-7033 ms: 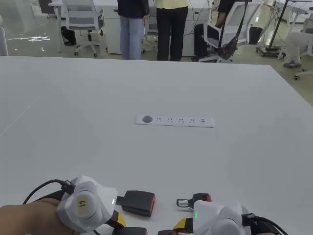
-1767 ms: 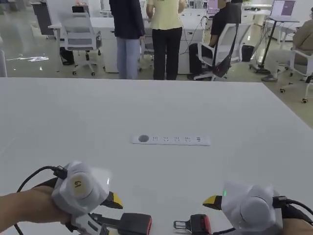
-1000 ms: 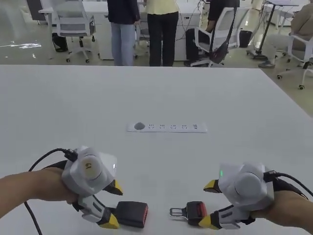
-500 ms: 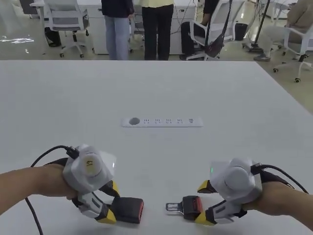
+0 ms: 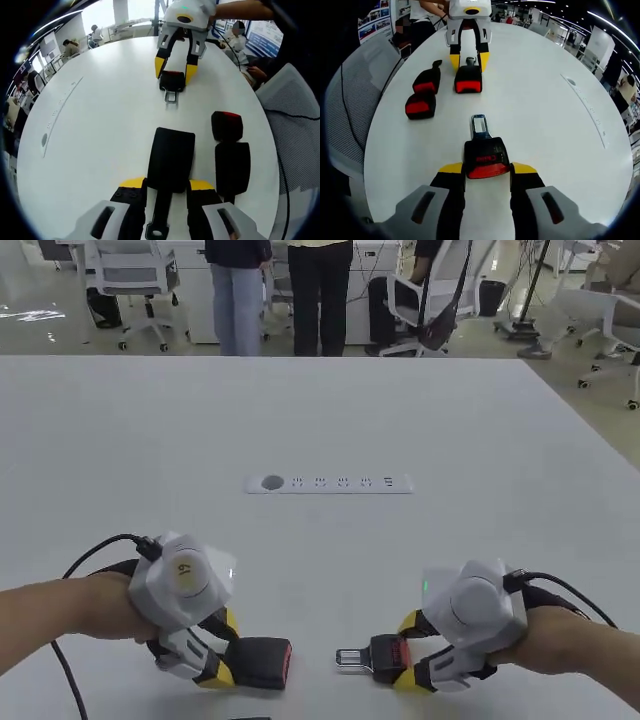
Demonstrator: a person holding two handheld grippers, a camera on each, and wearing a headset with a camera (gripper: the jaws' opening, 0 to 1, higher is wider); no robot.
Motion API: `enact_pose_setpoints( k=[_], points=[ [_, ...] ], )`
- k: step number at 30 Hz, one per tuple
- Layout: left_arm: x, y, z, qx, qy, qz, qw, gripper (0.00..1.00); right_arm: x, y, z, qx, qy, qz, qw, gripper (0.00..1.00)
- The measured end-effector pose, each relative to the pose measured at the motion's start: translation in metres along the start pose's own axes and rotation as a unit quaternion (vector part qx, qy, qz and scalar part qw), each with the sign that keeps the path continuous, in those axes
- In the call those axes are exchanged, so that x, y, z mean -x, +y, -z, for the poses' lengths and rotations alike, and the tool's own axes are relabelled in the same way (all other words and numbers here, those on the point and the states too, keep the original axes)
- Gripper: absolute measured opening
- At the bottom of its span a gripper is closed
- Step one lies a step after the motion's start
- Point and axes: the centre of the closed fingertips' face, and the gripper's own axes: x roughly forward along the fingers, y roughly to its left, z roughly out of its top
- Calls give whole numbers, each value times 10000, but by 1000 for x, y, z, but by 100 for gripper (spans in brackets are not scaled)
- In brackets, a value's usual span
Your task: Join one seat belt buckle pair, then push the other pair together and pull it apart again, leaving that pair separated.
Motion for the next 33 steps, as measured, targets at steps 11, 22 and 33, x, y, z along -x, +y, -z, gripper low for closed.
enact_pose_setpoints(
  k=[11, 22, 33],
  points=[
    [-3, 1, 2, 366, 9, -11, 9993, 31, 1, 2, -1, 81, 23, 31, 10000, 32],
    [-4, 0, 3, 384, 107, -21, 9992, 30, 1, 2, -2, 173, 47, 64, 9998, 32],
    [-4, 0, 3, 372, 161, -16, 9992, 30, 0, 5, -6, 250, 57, 62, 9997, 32]
  ],
)
